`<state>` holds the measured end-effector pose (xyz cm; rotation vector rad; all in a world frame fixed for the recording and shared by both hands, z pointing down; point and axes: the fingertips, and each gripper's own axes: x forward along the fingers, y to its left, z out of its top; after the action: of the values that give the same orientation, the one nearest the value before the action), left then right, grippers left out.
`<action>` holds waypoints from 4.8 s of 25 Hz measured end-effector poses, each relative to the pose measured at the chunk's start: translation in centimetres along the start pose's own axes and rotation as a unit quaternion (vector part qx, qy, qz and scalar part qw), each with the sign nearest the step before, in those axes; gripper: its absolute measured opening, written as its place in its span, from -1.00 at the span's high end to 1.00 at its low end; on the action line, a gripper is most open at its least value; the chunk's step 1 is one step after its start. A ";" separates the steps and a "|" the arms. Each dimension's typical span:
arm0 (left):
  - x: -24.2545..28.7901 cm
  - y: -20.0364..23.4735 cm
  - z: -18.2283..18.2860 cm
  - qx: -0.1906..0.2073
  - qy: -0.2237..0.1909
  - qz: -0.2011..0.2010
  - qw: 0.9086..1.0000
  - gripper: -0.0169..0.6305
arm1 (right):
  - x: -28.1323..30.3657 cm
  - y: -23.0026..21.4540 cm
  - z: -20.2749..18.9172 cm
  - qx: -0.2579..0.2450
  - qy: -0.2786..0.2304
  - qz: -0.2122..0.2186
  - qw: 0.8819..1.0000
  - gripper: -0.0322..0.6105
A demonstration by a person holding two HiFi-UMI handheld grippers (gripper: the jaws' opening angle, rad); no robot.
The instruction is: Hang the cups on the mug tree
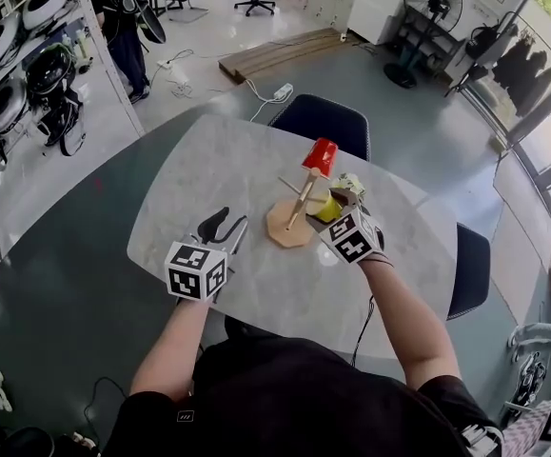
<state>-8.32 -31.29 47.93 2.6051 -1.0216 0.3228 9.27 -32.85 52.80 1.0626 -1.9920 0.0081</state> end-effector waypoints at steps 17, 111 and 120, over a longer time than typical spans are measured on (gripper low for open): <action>-1.3 1.0 -1.7 -0.021 0.008 0.010 1.000 0.44 | 2.9 1.2 -0.7 -0.101 0.078 0.007 0.992 -0.10; 2.8 9.0 -16.9 0.119 0.080 -0.145 0.979 0.00 | -2.9 9.7 4.5 0.354 -0.188 -0.094 0.911 0.79; -0.5 3.2 -11.5 0.111 0.050 -0.129 0.984 0.00 | -9.7 8.1 5.2 0.328 -0.226 -0.109 0.911 0.79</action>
<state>-11.98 -28.87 59.10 2.8438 -0.6353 0.5229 2.87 -23.09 45.78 1.8517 -2.3341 0.3657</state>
